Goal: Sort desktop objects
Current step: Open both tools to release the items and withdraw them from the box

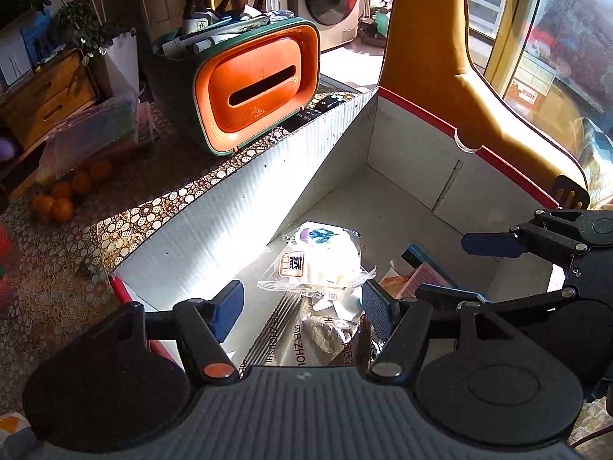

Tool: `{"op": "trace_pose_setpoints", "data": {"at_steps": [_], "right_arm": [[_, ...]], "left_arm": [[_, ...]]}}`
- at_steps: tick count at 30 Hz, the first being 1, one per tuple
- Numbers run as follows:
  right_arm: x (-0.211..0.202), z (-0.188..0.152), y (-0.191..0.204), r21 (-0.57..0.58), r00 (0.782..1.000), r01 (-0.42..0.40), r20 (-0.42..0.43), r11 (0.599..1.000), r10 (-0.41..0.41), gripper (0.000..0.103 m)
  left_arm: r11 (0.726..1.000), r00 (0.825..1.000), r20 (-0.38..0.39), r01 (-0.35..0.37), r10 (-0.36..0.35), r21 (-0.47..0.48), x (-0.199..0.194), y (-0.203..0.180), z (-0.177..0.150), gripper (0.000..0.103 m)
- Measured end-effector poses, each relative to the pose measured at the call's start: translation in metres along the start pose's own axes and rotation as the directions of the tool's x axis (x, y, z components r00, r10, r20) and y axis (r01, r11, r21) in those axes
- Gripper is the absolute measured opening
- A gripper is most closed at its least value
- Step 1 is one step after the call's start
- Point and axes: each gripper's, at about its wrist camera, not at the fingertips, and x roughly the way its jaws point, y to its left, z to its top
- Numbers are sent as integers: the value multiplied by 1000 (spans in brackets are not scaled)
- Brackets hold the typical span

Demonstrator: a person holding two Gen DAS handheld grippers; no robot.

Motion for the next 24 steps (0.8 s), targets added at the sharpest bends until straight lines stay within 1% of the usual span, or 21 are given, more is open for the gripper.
{"op": "trace_pose_setpoints", "data": {"at_steps": [1,2,6,7,8,9,12,14,18,20,21,23,24], "right_arm": [[-3,0,1,0,1000,-5,9,1000,5,59],[-8,0,2,-1,1000,-10,22,1000,10,61],[-24,-1,8,-8,998,-21,55,1000,22,65],[-27,-1,10,-8,998,-24,61,1000,24,66],[-32,-2,12,-8,997,-26,71,1000,26,70],[-36,-3,13,-8,996,-28,79,1000,29,72],[-48,-6,18,1,994,-39,107,999,39,77],[-55,-9,22,2,991,-44,124,999,43,86],[-71,-16,30,2,986,-47,159,999,46,89],[-76,-19,33,7,985,-42,171,999,41,95],[-81,-21,36,14,983,-46,179,999,43,96],[-87,-24,40,27,981,-54,188,998,48,97],[-90,-26,42,30,980,-57,193,998,50,97]], "left_arm": [[1000,1000,8,-2,2,1,-4,0,-2,67],[1000,1000,16,-3,3,2,-9,1,-4,67],[1000,999,46,9,-8,-5,-28,0,-14,67],[1000,998,54,11,-11,-6,-33,0,-17,67],[1000,998,65,12,-12,-7,-39,-1,-21,68],[1000,997,76,11,-11,-8,-44,-1,-24,71],[1000,994,104,19,-17,-21,-58,-1,-34,72],[999,992,121,26,-22,-36,-68,0,-41,73],[999,988,155,15,-7,-46,-86,1,-53,73],[999,984,178,5,4,-53,-97,1,-60,73],[998,982,190,5,7,-60,-102,1,-64,73],[997,978,210,0,16,-77,-113,4,-73,75],[996,974,223,-5,24,-86,-119,5,-79,79]]}}
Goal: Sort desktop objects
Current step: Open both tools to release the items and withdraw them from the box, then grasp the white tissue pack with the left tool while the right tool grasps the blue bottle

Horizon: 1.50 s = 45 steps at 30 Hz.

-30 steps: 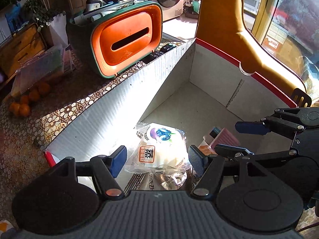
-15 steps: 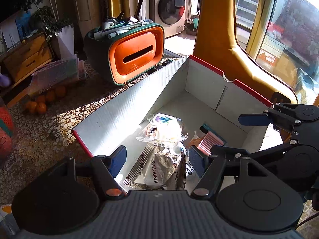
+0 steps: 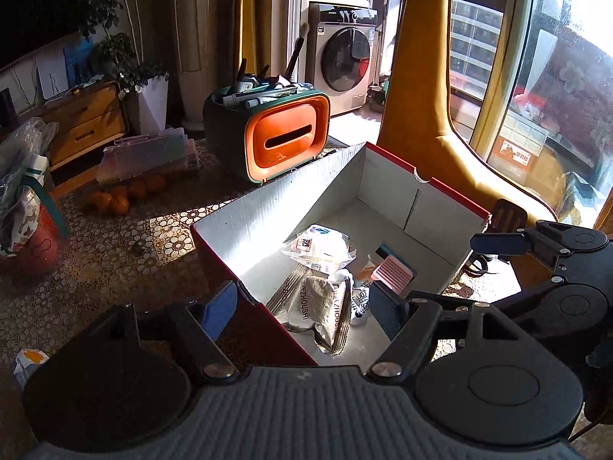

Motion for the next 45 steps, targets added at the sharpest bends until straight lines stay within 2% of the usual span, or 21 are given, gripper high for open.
{"op": "trace_pose_setpoints", "data": {"at_steps": [1,4,14,18,21,32,45], "right_arm": [[-5,-2,4,-2,1000,1,9,1000,-1,97],[-19,-6,16,-17,999,4,39,1000,-3,100],[-50,-22,54,-16,996,-11,84,1000,13,102],[-58,-27,74,-35,994,-12,106,999,16,102],[-61,-30,89,-52,994,-17,111,999,23,102],[-49,-30,144,-104,992,-68,95,992,78,102],[-16,-23,192,-150,989,-119,64,982,130,102]], "left_arm": [[1000,1000,13,-11,11,-5,-6,2,-4,82],[999,998,43,-46,47,-25,-24,9,-17,83],[995,993,73,-86,89,-50,-71,33,-65,85],[993,991,89,-92,98,-71,-88,43,-86,100],[992,990,97,-97,105,-82,-98,51,-98,101],[979,980,76,-178,186,-103,-123,102,-136,101],[945,956,33,-283,292,-166,-114,177,-139,101]]}}
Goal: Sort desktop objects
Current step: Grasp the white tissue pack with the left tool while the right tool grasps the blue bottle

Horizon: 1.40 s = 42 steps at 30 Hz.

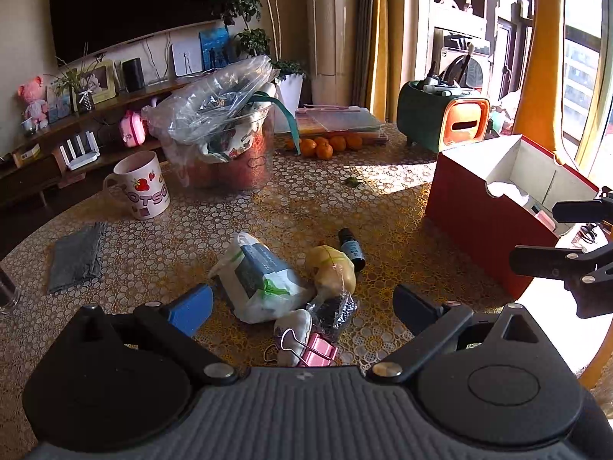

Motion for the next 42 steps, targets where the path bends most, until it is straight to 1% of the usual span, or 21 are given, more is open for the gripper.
{"op": "trace_pose_setpoints", "data": {"at_steps": [7,12,14,17,20,23,27,30,36,38,42], "right_arm": [[32,8,11,-21,1000,-14,-21,1000,14,102],[61,13,12,-7,999,-16,-43,1000,16,101],[75,14,10,5,998,-17,-59,1000,17,98],[96,16,9,12,997,-9,-83,1000,10,98],[114,20,9,25,995,-4,-100,1000,6,95],[131,25,10,36,994,-8,-111,999,12,95],[156,31,14,56,989,7,-151,998,2,93],[173,35,16,83,985,2,-169,997,12,90],[200,34,19,107,980,34,-199,994,-12,84],[208,33,19,112,976,49,-215,993,-24,79],[224,29,20,114,968,78,-245,990,-48,75]], "left_arm": [[997,997,-40,-69,68,-35,35,29,8,101],[994,992,-85,-95,90,-62,64,43,14,101],[992,990,-100,-108,101,-67,74,46,17,101],[990,986,-125,-120,109,-80,93,49,23,101],[987,982,-149,-133,118,-93,110,50,30,101],[982,974,-176,-161,142,-98,126,49,34,101],[975,962,-215,-195,169,-109,148,48,36,101],[970,954,-242,-210,176,-122,160,49,34,101],[966,942,-274,-233,194,-115,177,48,24,101],[966,943,-275,-228,187,-126,179,48,22,101],[967,945,-272,-223,183,-124,182,48,19,101]]}}
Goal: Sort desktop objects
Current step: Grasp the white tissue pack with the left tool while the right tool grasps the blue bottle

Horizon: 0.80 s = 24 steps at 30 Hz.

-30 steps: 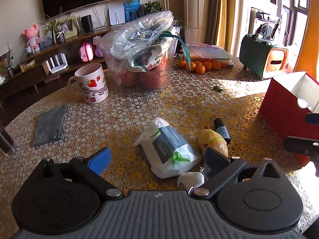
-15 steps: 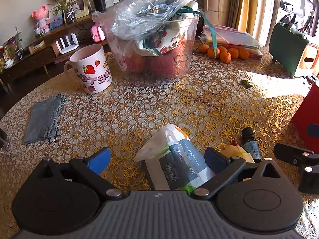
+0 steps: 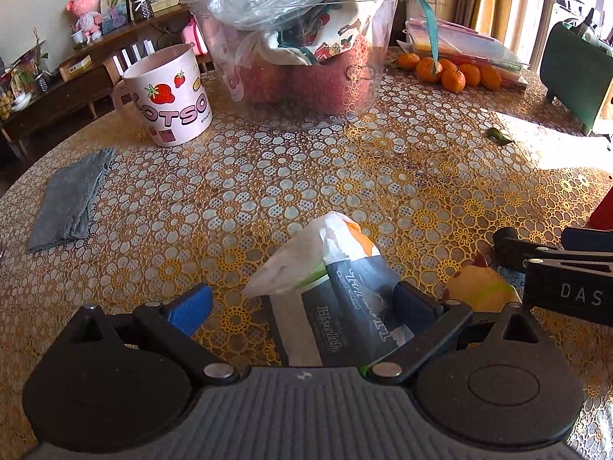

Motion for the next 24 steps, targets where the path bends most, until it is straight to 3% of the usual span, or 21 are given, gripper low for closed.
{"op": "trace_pose_setpoints", "data": {"at_steps": [4,7,13,18,20,22,24], "right_arm": [[6,-3,3,-6,1000,-10,0,1000,10,72],[6,-9,9,-63,1000,-10,3,998,10,66],[4,-14,2,-55,1000,-21,9,998,21,53],[-1,-18,-5,-75,1000,-4,9,997,4,52],[-2,-19,-6,-78,1000,0,10,997,1,49],[-4,-21,-8,-80,1000,8,14,997,-7,44],[-5,-22,-9,-78,1000,19,18,997,-18,39]], "left_arm": [[1000,1000,9,9,-9,11,3,1,-4,101],[1000,1000,11,23,-23,3,4,4,-5,102],[999,999,29,19,-20,50,2,8,-10,102],[999,999,28,17,-18,30,-1,17,-15,101],[999,999,21,39,-39,-8,-2,22,-17,95],[997,997,24,75,-74,-30,-5,23,-18,78],[996,996,25,83,-82,-38,-8,18,-19,70]]}}
